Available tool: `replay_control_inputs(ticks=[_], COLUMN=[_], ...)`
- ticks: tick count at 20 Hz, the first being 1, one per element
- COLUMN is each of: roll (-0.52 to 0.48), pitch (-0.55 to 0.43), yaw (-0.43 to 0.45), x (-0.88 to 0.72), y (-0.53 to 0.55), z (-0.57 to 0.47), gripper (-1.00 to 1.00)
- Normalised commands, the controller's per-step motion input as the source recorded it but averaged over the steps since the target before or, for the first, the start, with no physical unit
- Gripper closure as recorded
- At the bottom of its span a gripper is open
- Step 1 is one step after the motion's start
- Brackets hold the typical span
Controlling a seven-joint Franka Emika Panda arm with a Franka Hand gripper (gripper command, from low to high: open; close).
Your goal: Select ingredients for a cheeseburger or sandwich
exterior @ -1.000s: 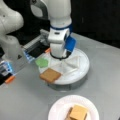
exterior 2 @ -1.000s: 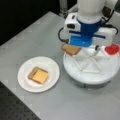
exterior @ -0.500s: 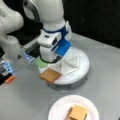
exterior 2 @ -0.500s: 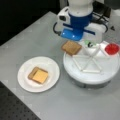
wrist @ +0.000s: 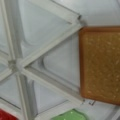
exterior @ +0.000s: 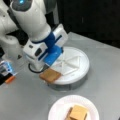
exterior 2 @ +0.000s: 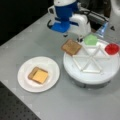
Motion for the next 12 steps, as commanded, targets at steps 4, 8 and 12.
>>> replay_control_inputs(ticks=[4,8,12], roll=[0.446,0.530,0.524], pitch=[0.126,0.134,0.115], yaw=[0.065,0.113,0.188], x=[0.12,0.14,0.15], y=[-0.33,-0.38,-0.45], z=[0.02,0.03,0.01], gripper=[-1.00,-1.00,-1.00])
